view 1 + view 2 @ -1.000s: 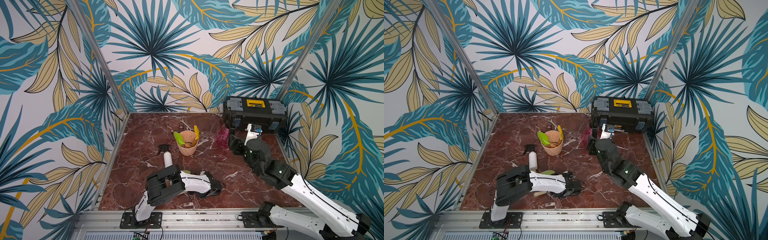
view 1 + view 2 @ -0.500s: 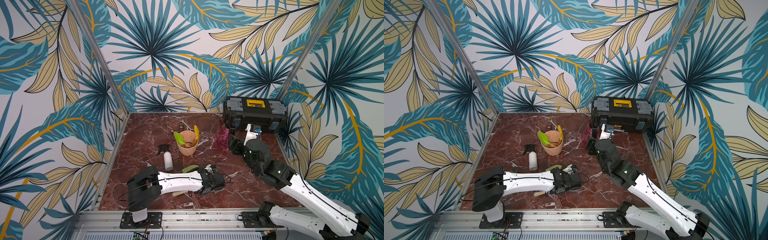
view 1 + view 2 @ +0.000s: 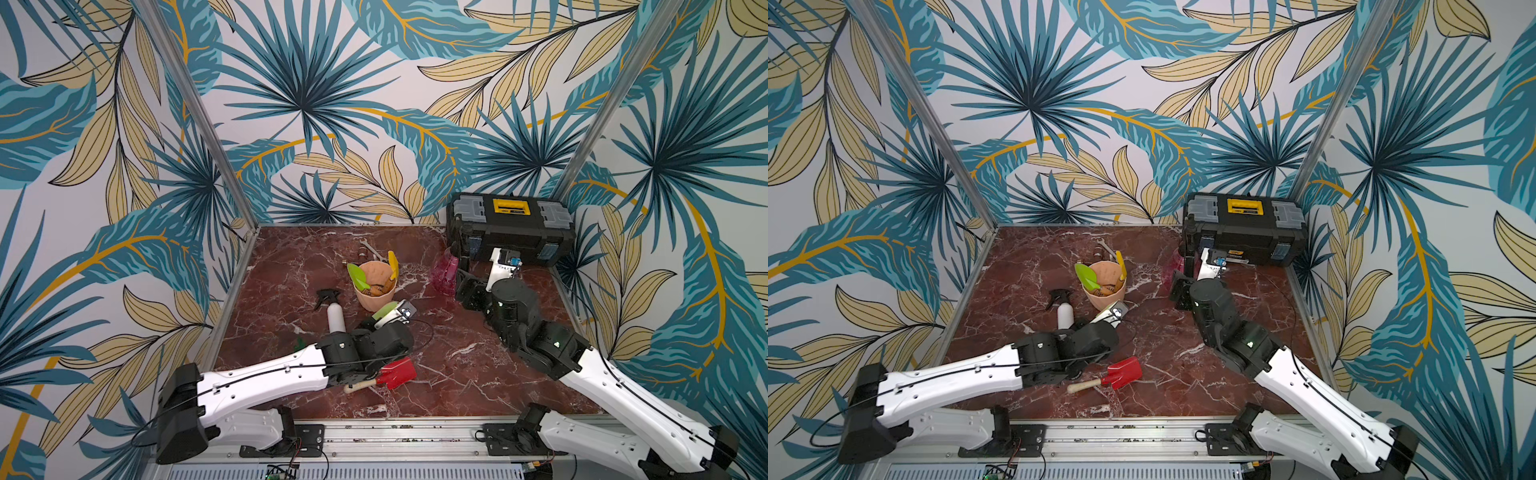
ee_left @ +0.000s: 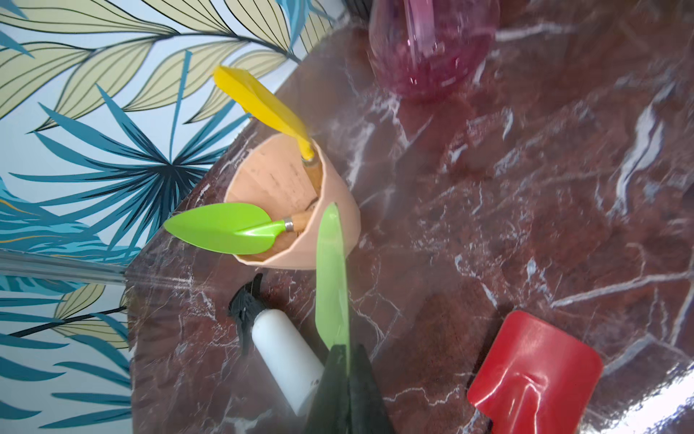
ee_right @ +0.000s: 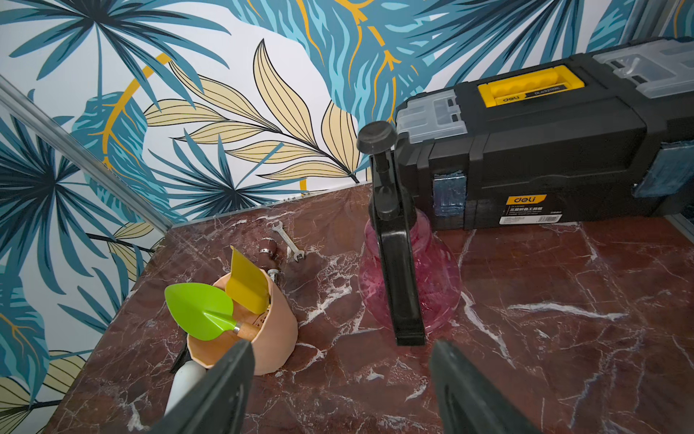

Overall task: Organize the gardening tools
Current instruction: Pick up the gardening tool from the center of the board, then place the gardening tool in the container.

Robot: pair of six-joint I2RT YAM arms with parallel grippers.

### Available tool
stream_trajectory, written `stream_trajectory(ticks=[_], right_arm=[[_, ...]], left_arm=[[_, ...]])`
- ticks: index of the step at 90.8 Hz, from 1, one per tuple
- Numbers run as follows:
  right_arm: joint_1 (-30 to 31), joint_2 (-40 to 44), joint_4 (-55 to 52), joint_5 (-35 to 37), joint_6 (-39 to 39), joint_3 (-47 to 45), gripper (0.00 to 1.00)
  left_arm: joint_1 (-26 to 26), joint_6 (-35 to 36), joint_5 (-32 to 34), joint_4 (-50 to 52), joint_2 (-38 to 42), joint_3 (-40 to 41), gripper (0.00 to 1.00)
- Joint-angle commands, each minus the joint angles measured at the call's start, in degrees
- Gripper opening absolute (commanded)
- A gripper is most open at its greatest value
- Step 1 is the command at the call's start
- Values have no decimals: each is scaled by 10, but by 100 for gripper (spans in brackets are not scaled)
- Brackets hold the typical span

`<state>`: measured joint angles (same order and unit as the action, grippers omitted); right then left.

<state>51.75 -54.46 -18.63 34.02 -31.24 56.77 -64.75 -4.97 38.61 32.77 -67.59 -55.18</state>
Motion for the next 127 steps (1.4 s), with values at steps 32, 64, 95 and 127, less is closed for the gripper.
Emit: stream_trajectory(ticks=[32,64,95,127], right_arm=[[-1,-19,31,-49,13,-10,89],[0,-33,52,-83,4,-20,89],[-1,-51,74,-116,-9,-30,89],[0,-57,91,-133,-27,-51,88]], left_arm=[[116,38,-129,-281,129,56,0],[146,63,-115,-648,150,201,1],[163,52,-66,-817,71,251,4],[257,-78,-156,-698,-39,170,5]])
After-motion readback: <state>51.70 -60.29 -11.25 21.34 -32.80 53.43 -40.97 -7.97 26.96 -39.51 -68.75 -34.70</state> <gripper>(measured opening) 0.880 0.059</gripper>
